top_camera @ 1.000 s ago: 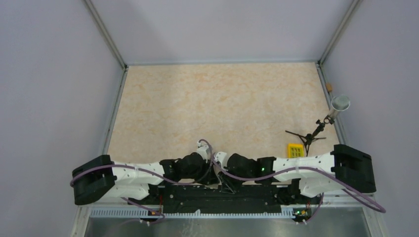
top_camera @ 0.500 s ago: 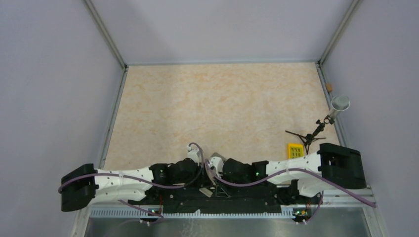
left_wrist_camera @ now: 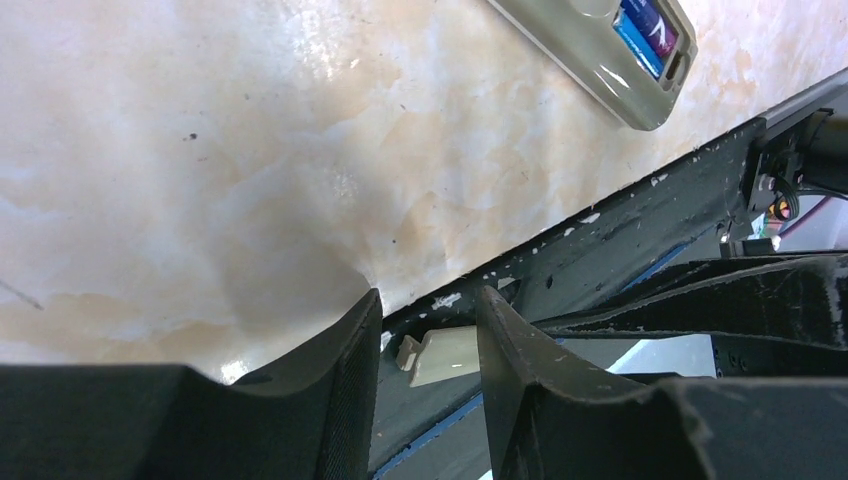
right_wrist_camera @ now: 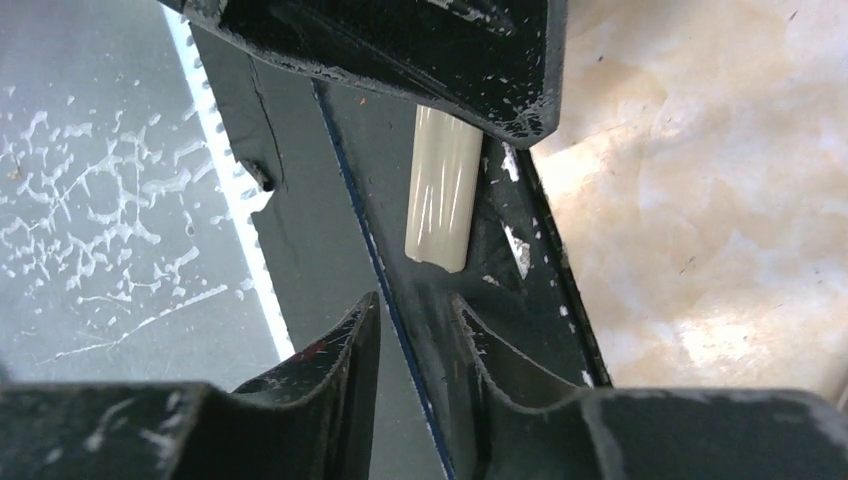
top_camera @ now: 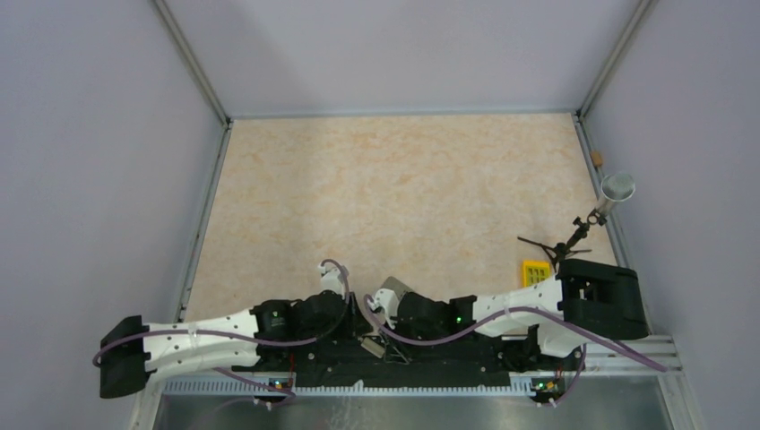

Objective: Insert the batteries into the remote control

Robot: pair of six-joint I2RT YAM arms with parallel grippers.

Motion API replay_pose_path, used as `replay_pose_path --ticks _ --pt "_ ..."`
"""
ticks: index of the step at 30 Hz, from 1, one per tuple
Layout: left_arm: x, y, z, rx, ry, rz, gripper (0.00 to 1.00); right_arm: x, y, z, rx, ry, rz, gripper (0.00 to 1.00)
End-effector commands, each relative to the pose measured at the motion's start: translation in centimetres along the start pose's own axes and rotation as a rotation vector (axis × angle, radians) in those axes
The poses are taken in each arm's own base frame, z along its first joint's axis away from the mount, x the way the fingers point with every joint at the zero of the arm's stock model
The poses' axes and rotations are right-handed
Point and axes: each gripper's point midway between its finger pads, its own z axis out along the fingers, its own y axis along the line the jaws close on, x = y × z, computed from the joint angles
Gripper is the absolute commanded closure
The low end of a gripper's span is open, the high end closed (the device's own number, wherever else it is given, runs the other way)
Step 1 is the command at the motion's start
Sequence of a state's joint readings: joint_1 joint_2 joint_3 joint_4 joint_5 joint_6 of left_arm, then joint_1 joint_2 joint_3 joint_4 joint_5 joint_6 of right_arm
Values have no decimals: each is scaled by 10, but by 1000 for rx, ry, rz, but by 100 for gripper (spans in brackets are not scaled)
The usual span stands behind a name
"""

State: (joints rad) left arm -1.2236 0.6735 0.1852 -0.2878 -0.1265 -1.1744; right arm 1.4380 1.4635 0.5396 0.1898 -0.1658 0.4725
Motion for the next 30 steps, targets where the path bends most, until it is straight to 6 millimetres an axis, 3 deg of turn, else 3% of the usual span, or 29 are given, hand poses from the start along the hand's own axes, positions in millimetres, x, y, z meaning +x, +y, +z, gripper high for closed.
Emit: replay_pose_path --ticks 1,11,30 --pt "0 20 -3 -84 -15 -54 58 -41 15 2 -8 -120 -48 68" --pt "-21 29 -16 -81 -150 -173 52 -65 8 14 103 -157 -118 52" --pt "-29 30 -22 -44 -204 -204 47 -55 2 45 308 -62 -249 47"
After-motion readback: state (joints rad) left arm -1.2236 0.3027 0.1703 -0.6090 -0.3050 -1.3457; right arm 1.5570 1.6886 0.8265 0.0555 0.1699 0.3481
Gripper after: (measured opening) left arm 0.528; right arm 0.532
